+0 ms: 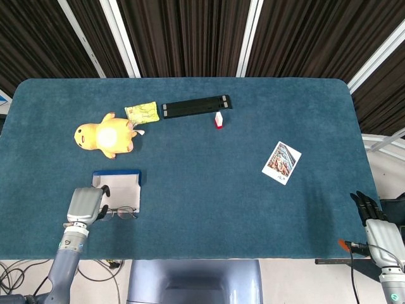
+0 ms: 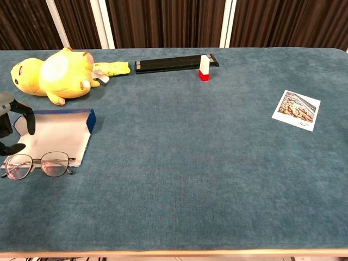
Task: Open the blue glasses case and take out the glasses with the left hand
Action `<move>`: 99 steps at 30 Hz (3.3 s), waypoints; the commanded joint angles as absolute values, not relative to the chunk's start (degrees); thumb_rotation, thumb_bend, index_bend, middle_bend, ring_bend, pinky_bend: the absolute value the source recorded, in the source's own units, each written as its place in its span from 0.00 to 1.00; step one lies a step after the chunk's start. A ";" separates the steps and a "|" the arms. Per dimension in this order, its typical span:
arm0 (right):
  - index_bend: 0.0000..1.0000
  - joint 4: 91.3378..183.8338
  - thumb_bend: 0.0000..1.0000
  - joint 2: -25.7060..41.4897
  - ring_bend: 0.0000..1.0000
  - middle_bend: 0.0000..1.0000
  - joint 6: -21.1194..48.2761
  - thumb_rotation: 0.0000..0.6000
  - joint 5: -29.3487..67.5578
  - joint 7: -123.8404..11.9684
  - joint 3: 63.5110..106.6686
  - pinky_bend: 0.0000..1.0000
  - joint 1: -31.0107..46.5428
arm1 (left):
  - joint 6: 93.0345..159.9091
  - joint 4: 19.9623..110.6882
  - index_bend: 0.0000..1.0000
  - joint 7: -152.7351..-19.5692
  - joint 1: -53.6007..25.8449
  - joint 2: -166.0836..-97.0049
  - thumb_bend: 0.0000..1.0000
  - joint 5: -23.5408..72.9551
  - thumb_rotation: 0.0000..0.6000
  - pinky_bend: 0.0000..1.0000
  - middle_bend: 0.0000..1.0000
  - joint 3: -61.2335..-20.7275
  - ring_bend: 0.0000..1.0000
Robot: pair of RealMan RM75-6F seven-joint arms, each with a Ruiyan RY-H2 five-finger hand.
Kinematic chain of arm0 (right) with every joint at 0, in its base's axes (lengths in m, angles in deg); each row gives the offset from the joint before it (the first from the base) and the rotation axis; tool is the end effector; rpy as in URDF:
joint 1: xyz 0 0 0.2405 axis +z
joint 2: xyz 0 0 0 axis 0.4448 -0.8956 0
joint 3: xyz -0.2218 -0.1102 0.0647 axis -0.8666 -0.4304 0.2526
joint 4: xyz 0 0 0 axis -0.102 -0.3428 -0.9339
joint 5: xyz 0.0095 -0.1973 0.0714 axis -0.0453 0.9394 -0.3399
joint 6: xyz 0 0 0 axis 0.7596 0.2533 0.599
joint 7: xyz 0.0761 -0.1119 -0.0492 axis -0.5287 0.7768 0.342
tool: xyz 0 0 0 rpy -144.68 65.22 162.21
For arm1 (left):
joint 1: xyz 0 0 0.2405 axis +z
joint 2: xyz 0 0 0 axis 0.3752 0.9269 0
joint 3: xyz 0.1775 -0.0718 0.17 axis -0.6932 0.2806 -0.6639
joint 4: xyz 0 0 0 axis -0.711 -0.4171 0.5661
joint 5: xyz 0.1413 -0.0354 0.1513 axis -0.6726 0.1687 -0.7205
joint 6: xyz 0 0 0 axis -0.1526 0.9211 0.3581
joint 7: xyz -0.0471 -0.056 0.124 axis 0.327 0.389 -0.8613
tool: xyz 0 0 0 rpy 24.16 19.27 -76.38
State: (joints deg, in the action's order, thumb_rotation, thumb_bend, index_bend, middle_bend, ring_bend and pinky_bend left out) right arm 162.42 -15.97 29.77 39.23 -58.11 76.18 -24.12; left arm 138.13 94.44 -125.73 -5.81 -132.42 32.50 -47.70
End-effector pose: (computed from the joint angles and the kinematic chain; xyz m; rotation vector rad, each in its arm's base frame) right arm -0.3144 -0.1590 0.1616 1.3356 -1.1134 0.8520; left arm -0.2211 0.2511 0.0180 -1.6183 -0.9875 -0.5852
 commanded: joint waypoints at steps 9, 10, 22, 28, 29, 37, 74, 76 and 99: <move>0.00 162.37 0.13 -16.07 0.00 0.00 29.79 1.00 39.29 -58.26 76.17 0.20 -24.12 | 137.37 94.24 0.48 -126.96 -5.17 -134.57 0.34 32.50 1.00 0.97 1.00 -48.65 0.89; 0.00 162.37 0.13 -16.08 0.00 0.00 29.79 1.00 39.32 -58.27 76.16 0.20 -24.13 | 137.41 94.24 0.48 -127.03 -5.10 -134.62 0.34 32.48 1.00 0.97 1.00 -48.65 0.89; 0.00 162.43 0.13 -16.10 0.00 0.00 29.84 1.00 39.45 -58.17 76.11 0.20 -24.13 | 136.66 93.91 0.48 -126.96 -4.77 -135.44 0.36 32.94 1.00 0.97 1.00 -48.18 0.89; 0.00 162.51 0.13 -16.12 0.00 0.00 29.86 1.00 39.43 -58.27 76.12 0.20 -24.14 | 136.34 93.87 0.50 -127.47 -4.74 -135.93 0.36 33.27 1.00 0.97 1.00 -48.06 0.89; 0.00 162.49 0.13 -16.12 0.00 0.00 29.89 1.00 39.46 -58.29 76.11 0.20 -24.16 | 136.34 93.83 0.50 -127.48 -4.69 -135.99 0.36 33.31 1.00 0.97 1.00 -48.04 0.89; 0.00 162.47 0.13 -16.11 0.00 0.00 29.96 1.00 39.54 -58.28 76.09 0.20 -24.19 | 136.19 93.22 0.55 -127.75 -4.56 -136.40 0.40 33.85 1.00 0.97 1.00 -47.71 0.89; 0.00 162.67 0.13 -16.23 0.00 0.00 29.54 1.00 39.01 -58.61 76.23 0.20 -24.06 | 137.79 91.30 0.55 -134.95 -13.80 -153.12 0.45 37.97 1.00 0.97 1.00 -37.71 0.90; 0.00 162.66 0.13 -16.25 0.00 0.00 29.47 1.00 38.99 -58.64 76.22 0.20 -24.04 | 137.95 90.93 0.52 -135.54 -14.19 -153.84 0.42 38.52 1.00 0.97 1.00 -37.55 0.89; 0.00 162.49 0.13 -16.19 0.00 0.00 29.85 1.00 39.39 -57.78 76.12 0.20 -24.11 | 143.75 100.80 0.11 -119.73 -4.20 -130.54 0.25 16.88 1.00 0.45 0.30 -50.22 0.25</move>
State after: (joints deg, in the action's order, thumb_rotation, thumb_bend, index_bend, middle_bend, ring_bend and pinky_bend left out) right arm 162.53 -16.22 29.80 39.33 -57.82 76.12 -24.10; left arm 142.45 99.88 -123.13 -6.83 -135.34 21.60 -46.70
